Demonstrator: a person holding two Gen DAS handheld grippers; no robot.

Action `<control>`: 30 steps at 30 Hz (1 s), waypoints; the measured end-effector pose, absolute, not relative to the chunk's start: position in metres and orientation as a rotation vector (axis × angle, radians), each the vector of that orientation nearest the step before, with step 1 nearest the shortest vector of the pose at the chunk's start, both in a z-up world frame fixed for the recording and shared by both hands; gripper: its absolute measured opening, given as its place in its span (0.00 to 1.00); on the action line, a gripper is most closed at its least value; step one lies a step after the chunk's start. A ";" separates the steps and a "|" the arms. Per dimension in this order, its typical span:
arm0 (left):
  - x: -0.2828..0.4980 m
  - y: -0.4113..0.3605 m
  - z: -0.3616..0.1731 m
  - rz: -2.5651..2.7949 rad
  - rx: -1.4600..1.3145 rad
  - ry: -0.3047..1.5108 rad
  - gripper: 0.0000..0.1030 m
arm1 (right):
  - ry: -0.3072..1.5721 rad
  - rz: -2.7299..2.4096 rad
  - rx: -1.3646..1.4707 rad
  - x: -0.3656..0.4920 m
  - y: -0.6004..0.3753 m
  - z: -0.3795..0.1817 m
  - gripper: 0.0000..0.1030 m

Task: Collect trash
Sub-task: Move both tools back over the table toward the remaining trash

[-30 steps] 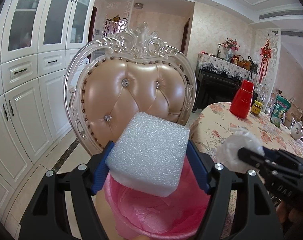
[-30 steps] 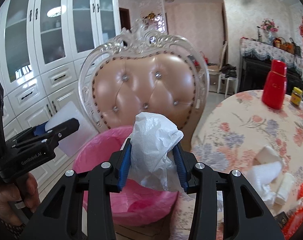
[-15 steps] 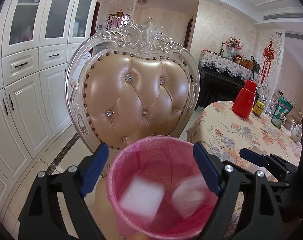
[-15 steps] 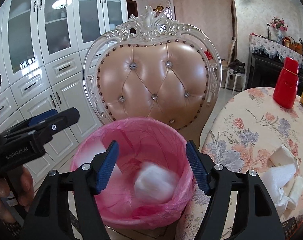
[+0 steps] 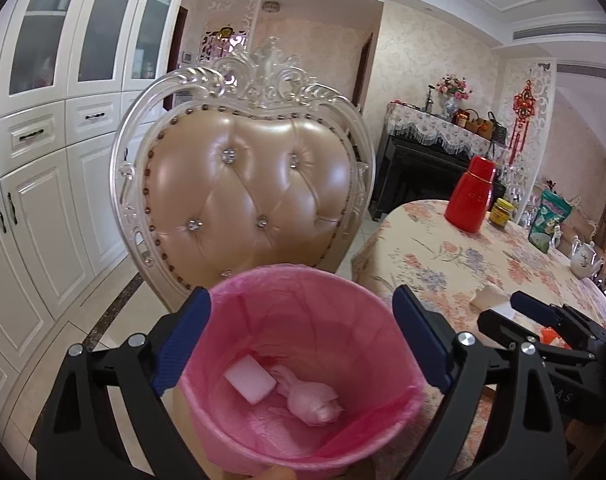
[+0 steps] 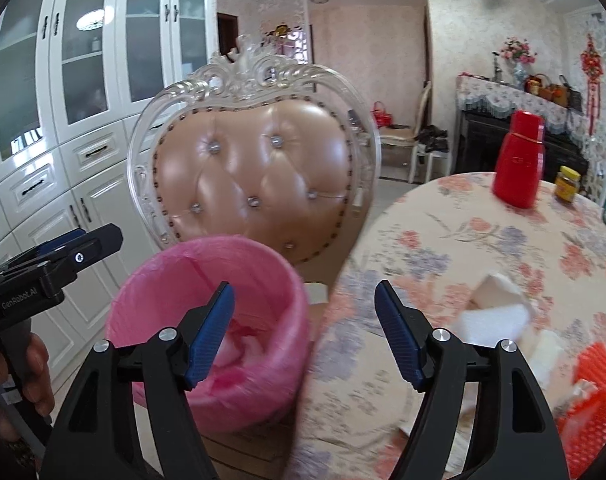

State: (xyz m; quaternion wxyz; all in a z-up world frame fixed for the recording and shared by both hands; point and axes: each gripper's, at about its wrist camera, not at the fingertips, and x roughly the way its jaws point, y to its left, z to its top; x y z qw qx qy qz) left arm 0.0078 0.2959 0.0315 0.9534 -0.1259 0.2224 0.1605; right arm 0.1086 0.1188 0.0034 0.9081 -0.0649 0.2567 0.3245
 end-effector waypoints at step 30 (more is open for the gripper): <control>0.046 0.116 0.022 0.017 -0.167 0.508 0.95 | 0.594 0.304 -0.097 0.113 -0.112 -0.035 0.82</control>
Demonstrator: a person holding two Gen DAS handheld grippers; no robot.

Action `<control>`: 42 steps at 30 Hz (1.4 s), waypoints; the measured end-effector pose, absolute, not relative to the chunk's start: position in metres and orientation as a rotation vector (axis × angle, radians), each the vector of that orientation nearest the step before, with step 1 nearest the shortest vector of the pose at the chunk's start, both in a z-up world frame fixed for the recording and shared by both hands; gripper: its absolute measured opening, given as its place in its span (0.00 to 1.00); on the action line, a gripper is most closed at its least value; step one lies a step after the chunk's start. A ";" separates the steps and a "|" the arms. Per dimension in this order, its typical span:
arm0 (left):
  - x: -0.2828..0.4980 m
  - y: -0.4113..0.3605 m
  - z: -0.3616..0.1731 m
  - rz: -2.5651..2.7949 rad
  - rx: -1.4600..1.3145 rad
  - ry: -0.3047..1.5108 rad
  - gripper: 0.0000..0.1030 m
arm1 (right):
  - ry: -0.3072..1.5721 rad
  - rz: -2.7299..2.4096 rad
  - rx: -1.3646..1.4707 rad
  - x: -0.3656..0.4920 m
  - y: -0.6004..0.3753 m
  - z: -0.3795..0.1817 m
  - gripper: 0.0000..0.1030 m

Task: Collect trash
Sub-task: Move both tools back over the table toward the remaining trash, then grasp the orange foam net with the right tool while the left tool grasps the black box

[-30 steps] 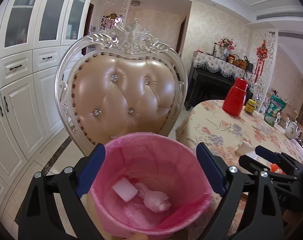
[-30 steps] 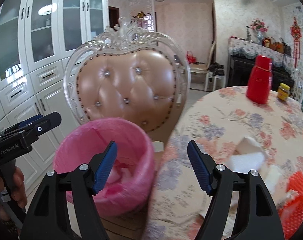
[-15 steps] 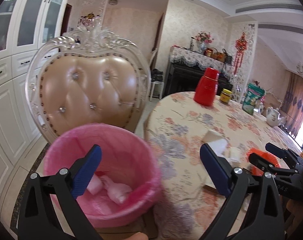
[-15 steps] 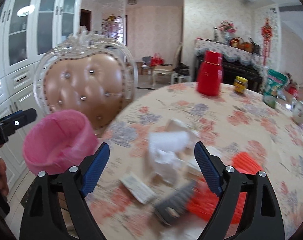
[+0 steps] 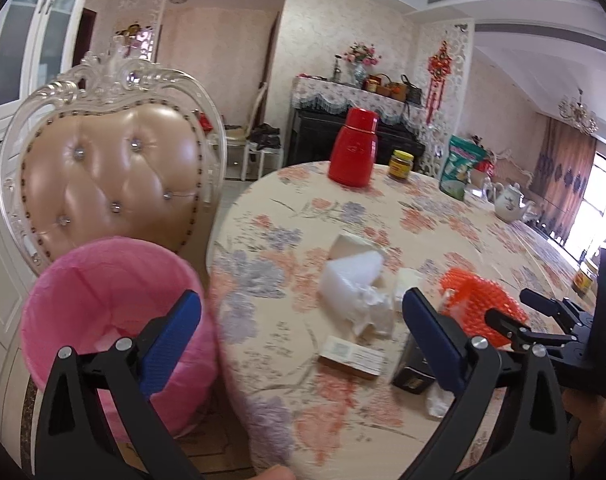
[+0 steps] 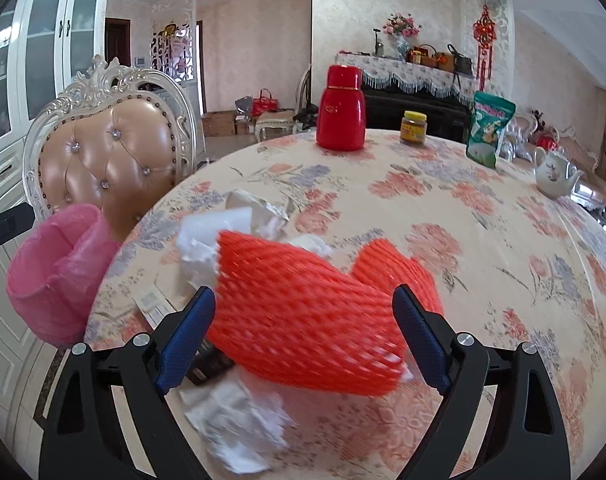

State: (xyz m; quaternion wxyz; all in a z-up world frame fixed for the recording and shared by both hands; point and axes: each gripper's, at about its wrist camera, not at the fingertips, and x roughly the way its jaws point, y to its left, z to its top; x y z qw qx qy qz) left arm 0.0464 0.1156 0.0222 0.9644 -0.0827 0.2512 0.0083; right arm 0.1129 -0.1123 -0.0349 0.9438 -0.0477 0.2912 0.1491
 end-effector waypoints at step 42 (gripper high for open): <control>0.089 0.020 -0.029 -0.156 -0.062 0.661 0.78 | 0.684 0.357 -0.048 0.108 -0.156 -0.053 0.21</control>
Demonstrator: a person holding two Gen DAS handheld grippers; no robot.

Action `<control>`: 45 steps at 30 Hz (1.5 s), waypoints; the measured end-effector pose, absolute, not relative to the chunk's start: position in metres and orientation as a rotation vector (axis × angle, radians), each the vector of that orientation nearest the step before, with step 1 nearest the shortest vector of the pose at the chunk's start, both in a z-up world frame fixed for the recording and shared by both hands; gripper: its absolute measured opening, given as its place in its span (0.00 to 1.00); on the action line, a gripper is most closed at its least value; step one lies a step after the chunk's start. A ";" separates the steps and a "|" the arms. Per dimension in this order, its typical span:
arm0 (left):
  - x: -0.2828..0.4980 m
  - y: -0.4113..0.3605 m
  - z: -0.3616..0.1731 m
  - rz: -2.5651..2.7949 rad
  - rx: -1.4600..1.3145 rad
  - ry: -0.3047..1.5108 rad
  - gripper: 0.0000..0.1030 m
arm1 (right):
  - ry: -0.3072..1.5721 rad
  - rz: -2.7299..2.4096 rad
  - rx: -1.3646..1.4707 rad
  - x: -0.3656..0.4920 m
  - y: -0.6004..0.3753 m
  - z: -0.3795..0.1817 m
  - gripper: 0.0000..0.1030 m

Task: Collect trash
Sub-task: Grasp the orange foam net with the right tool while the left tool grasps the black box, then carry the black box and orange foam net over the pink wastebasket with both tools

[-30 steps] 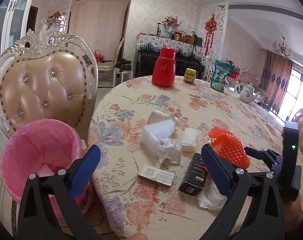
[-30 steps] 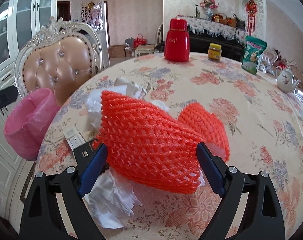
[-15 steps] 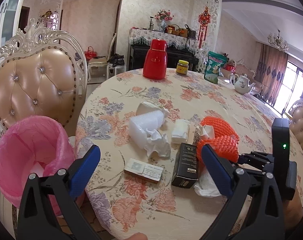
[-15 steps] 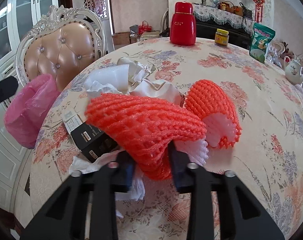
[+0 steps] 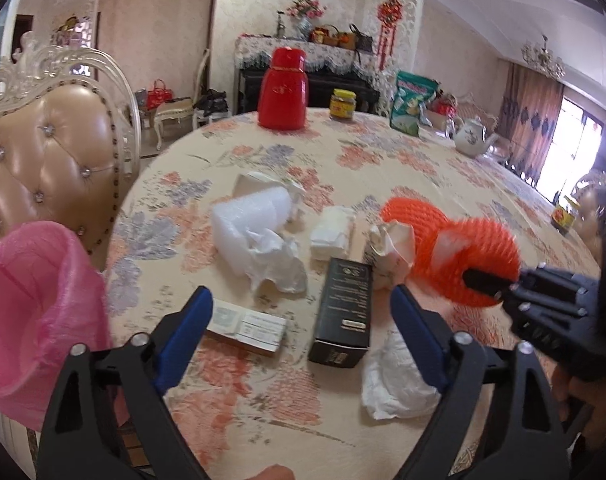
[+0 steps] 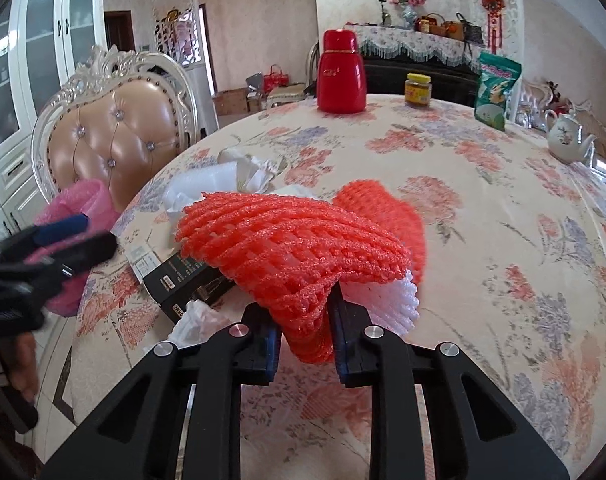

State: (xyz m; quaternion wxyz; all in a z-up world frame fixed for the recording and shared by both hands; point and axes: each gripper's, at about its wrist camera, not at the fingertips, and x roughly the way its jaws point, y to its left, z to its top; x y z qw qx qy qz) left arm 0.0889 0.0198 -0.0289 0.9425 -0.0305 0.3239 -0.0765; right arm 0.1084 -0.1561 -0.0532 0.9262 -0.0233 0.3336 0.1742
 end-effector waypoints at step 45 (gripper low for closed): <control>0.087 0.012 0.004 -0.123 -0.068 0.573 0.37 | 0.586 0.312 0.036 0.096 -0.192 -0.019 0.21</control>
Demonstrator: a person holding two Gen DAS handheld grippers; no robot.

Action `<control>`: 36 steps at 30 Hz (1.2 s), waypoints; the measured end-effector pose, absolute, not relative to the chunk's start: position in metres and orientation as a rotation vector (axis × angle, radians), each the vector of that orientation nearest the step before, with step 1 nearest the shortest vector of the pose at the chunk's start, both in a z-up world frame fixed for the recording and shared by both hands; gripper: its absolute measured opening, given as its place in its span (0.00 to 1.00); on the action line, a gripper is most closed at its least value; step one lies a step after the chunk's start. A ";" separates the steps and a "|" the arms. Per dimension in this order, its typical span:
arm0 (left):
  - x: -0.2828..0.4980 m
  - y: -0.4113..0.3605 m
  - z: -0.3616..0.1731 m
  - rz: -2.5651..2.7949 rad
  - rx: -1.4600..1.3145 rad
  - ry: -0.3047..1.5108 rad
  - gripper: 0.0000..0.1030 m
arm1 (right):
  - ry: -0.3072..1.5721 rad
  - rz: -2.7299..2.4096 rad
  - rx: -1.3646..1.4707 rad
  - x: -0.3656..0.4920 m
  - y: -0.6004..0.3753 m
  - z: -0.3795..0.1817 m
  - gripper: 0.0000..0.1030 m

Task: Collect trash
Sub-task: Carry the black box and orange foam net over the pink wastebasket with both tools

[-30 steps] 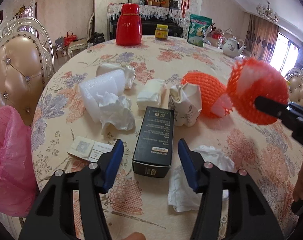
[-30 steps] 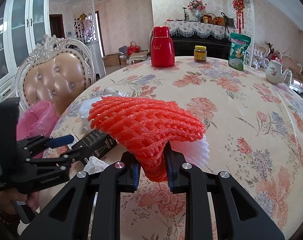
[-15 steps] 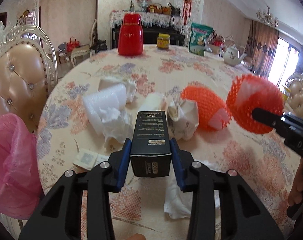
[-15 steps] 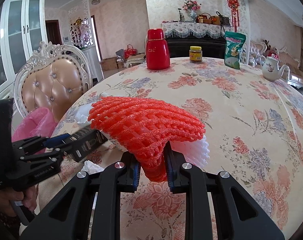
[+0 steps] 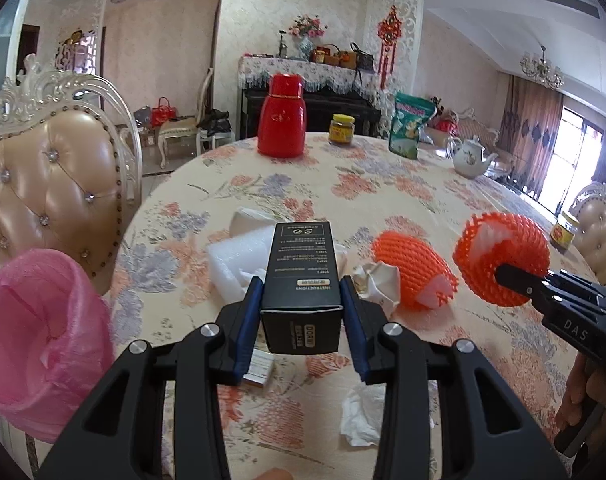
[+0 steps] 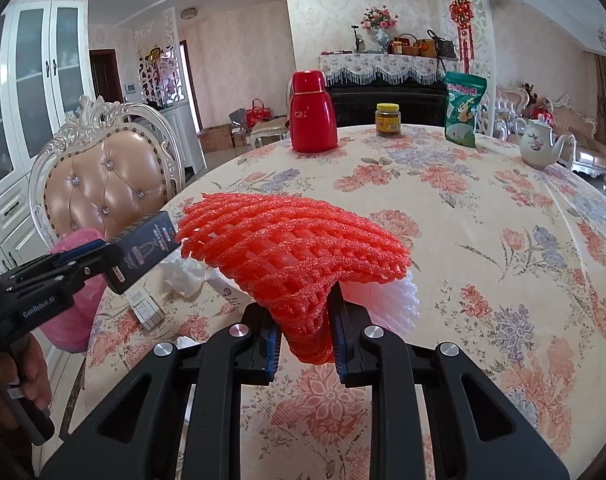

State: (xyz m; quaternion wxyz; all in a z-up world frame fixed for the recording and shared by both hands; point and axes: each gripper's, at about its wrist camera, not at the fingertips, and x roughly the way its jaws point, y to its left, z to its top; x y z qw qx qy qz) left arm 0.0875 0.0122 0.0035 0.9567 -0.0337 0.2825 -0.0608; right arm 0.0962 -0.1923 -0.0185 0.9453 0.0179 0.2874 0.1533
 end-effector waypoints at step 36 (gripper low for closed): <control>0.022 0.173 0.033 0.153 -0.191 0.459 0.37 | 0.545 0.479 -0.026 0.096 -0.071 0.012 0.21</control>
